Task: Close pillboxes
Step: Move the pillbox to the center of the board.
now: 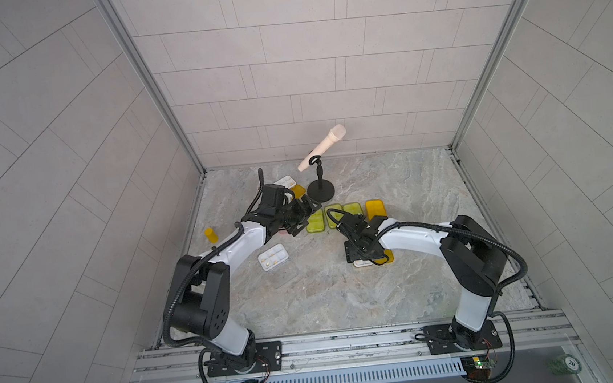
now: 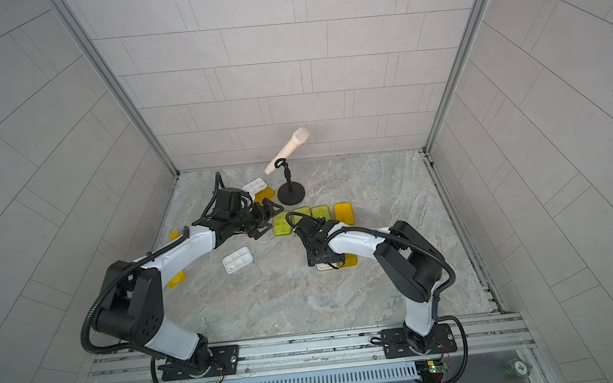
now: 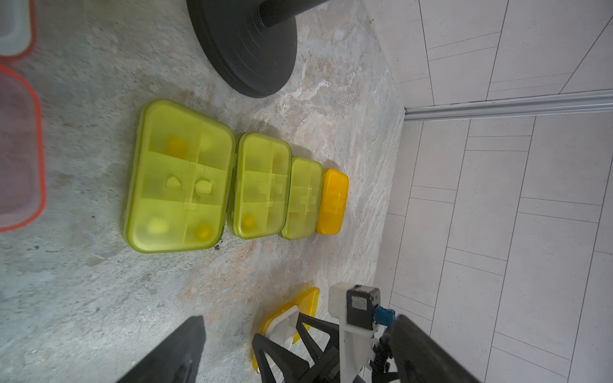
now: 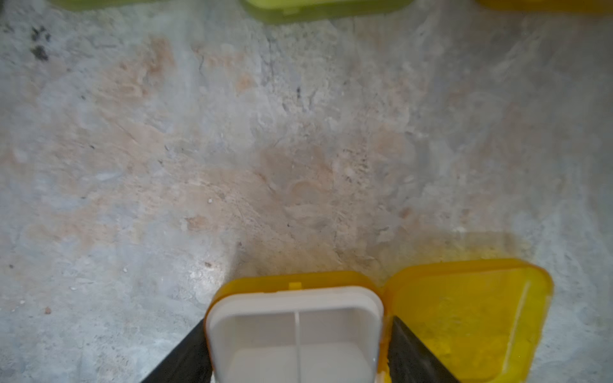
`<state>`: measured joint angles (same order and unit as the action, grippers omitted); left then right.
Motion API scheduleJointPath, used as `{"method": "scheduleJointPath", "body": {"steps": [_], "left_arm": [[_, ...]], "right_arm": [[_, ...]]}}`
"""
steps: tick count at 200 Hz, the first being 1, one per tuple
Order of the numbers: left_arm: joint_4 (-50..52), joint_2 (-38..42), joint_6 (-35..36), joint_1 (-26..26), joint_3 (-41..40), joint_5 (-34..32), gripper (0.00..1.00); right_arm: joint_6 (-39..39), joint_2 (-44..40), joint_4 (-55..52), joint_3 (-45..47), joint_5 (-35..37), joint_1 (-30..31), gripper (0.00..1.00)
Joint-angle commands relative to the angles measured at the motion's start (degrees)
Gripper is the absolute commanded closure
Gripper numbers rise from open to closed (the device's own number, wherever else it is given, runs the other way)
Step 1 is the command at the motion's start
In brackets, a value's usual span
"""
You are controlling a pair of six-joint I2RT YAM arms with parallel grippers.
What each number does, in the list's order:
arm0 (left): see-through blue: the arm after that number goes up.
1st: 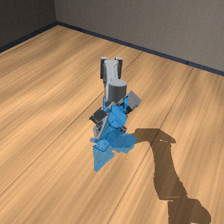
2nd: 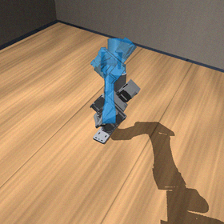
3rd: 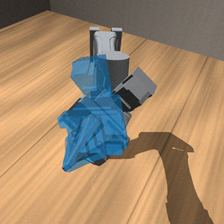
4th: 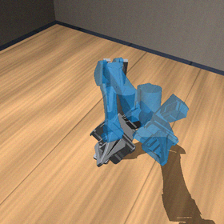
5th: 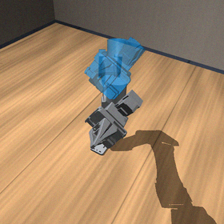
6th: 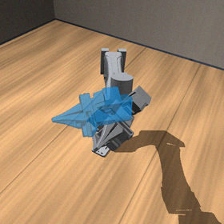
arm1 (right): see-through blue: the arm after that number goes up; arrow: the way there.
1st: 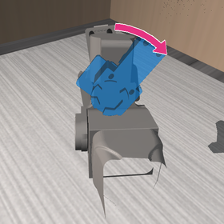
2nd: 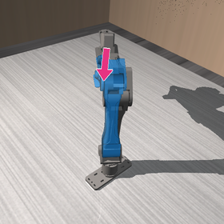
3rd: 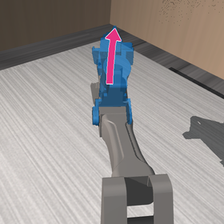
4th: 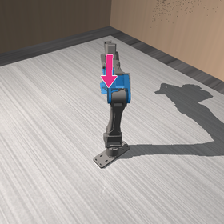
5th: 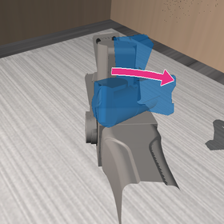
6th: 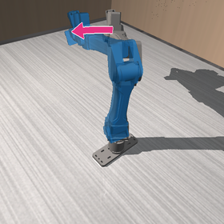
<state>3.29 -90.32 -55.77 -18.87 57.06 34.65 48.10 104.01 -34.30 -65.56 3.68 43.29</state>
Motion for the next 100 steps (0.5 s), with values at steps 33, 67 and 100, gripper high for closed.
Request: {"method": "scheduleJointPath", "body": {"steps": [33,67,100], "left_arm": [[-1.1,1.2,-1.1,-0.1,-1.1,0.4,0.08],[-1.7,1.0,-1.4,-0.2,-1.2,0.9,0.08],[-2.2,0.7,-1.6,-0.5,-1.3,1.3,0.08]], "right_arm": [[3.4,2.3,-2.7,-2.8,2.0,0.5,0.19],[2.6,0.1,-4.2,-4.0,1.7,0.6,0.13],[0.5,-3.8,-6.7,-3.4,2.4,0.3,0.11]]}}
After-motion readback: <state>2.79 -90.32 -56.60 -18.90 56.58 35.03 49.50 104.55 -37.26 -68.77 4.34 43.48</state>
